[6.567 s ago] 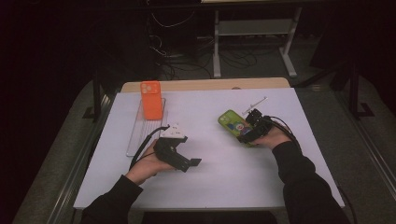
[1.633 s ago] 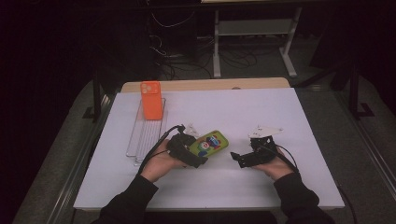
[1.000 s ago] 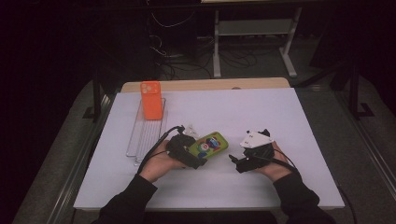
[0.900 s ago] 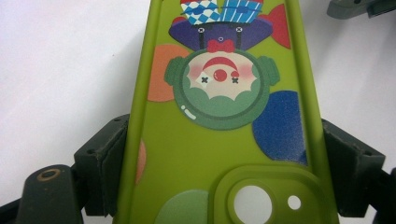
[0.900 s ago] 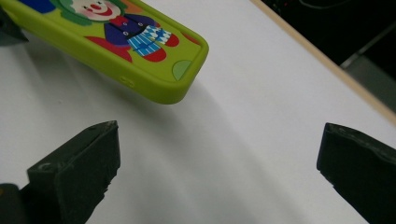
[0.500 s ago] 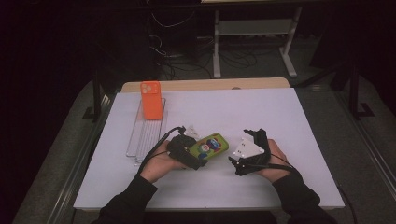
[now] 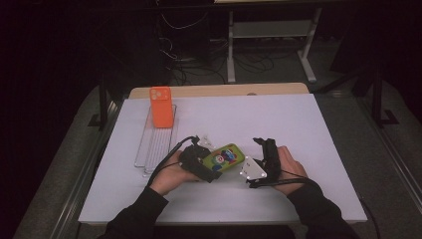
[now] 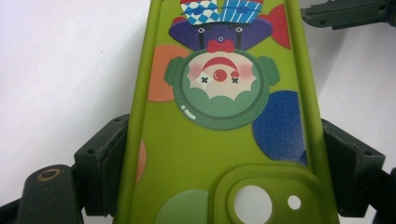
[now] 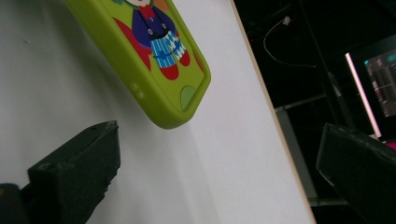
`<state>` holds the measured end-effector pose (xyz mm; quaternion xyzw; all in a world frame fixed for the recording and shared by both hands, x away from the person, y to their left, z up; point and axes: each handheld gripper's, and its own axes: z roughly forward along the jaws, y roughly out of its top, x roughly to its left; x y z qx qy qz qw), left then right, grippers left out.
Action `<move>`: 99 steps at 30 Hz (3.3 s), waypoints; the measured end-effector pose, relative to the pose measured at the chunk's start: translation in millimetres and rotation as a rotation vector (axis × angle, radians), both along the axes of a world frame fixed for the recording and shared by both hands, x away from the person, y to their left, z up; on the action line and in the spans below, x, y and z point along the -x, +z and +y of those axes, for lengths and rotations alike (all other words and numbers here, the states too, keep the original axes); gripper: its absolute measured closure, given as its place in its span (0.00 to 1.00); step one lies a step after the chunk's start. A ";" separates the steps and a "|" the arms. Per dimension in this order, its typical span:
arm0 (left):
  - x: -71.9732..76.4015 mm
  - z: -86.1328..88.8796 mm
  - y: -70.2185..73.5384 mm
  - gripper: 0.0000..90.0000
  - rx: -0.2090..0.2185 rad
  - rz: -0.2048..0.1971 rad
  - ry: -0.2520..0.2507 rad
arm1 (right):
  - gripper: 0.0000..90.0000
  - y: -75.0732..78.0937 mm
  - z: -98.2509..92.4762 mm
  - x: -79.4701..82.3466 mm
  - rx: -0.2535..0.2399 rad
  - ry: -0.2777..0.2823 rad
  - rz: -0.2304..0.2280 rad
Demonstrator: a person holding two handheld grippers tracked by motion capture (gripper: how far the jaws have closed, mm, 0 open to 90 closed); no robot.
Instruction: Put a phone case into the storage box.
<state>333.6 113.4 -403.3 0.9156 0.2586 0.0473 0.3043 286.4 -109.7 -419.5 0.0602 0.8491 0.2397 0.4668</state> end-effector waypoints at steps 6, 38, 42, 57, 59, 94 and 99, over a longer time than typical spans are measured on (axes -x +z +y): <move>-0.7 0.9 0.0 0.17 -0.003 -0.004 -0.006 | 0.00 -1.9 5.9 3.4 0.075 0.019 -0.086; -3.8 0.3 19.4 0.18 0.001 -0.017 -0.038 | 0.27 -15.8 42.5 13.1 0.250 0.116 -0.303; -3.2 0.6 20.8 0.18 0.001 -0.017 -0.042 | 0.38 -16.2 46.6 14.8 0.267 0.114 -0.331; -1.2 -2.1 18.7 0.18 0.030 -0.015 -0.032 | 0.70 -20.4 52.0 18.1 0.306 0.138 -0.317; -1.5 -2.0 18.6 0.17 0.030 -0.016 -0.033 | 0.72 -21.1 52.5 18.8 0.311 0.138 -0.325; -1.2 5.9 24.1 0.00 0.088 -0.013 -0.060 | 0.84 -23.1 48.8 17.9 0.287 0.101 -0.296; -4.9 15.4 29.5 0.00 0.089 -0.025 -0.056 | 0.84 -19.3 44.1 12.5 0.259 0.087 -0.248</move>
